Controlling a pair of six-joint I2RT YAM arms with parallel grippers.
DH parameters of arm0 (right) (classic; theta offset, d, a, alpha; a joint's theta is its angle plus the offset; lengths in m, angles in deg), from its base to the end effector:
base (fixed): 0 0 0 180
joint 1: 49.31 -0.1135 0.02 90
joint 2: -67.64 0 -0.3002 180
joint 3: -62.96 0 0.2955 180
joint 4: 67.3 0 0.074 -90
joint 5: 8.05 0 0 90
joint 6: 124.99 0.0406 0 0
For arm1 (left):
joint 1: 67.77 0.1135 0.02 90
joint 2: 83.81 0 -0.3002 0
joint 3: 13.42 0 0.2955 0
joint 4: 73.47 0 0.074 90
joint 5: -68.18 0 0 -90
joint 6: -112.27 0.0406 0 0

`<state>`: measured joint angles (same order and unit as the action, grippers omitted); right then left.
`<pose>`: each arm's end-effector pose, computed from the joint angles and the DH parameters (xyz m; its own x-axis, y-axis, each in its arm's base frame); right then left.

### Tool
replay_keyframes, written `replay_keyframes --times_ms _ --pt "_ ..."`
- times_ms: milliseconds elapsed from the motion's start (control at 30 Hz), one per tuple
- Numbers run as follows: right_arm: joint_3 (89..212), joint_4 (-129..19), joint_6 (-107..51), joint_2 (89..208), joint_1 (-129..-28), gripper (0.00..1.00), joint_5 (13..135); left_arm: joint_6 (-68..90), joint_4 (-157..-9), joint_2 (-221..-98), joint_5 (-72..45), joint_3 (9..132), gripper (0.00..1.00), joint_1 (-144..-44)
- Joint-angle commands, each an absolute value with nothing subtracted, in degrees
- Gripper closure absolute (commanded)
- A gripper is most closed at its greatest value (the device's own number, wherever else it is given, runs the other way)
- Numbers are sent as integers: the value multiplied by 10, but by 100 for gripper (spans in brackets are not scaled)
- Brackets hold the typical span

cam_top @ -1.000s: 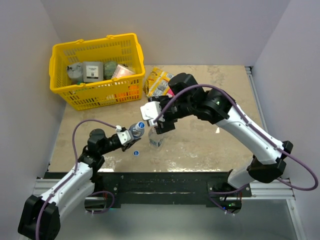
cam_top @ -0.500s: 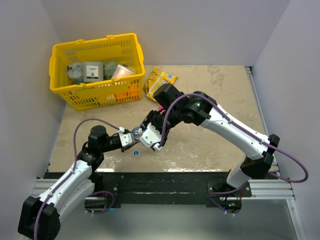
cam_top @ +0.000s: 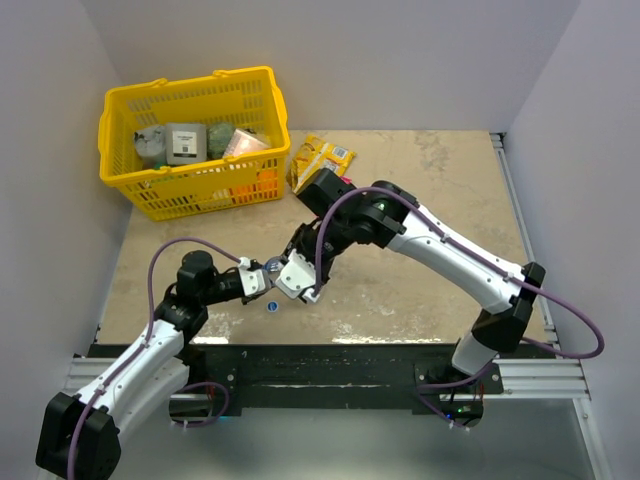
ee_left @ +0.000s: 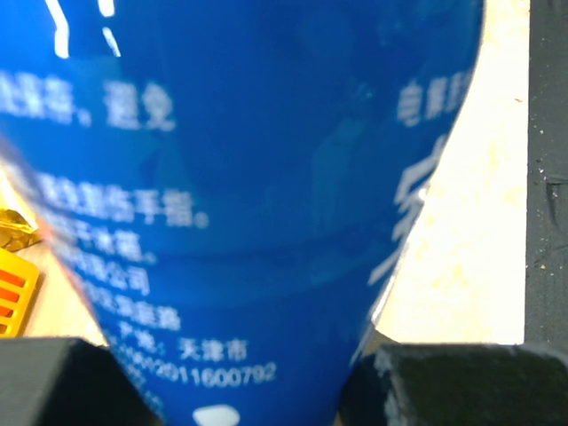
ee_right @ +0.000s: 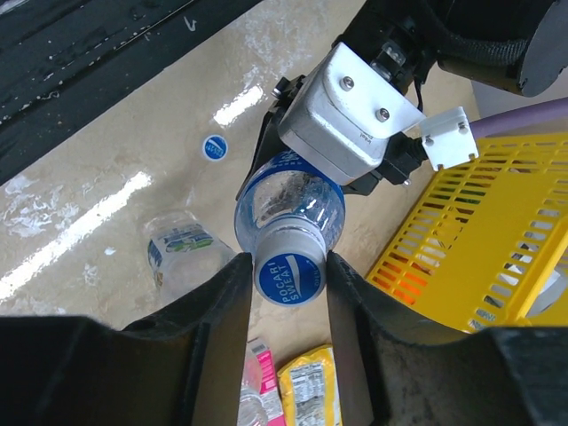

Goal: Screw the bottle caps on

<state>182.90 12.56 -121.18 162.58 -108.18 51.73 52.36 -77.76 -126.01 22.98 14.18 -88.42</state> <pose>0.1771 0.3328 0.4483 0.8594 -0.2448 -0.4489 -0.4809 -0.6852 -0.5470 0.1591 -0.0905 0.2074 0.1761 0.3138 -0.9330 0.9082 0.3138 0.2770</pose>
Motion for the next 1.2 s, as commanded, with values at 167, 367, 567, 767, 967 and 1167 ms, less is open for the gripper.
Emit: replay_keyframes --times_ms 167,367,567,767,967,1167 --pt "1894 157 -1148 1663 -1085 82 512 501 -733 -1248 206 156 100 -882" --pt "2049 203 -872 1801 -1072 93 495 394 -582 -1196 95 104 100 -883" --pt "2122 154 -595 1873 -1036 100 434 360 -520 -1193 -4 94 100 -890" --pt "2056 60 -367 1866 -1044 100 453 337 -542 -1257 -129 132 100 -899" --pt "2101 86 -381 1871 -1041 76 499 346 -556 -1260 -160 122 100 -899" --pt "2167 69 -454 1803 -980 10 549 386 -611 -1285 -136 136 100 -898"
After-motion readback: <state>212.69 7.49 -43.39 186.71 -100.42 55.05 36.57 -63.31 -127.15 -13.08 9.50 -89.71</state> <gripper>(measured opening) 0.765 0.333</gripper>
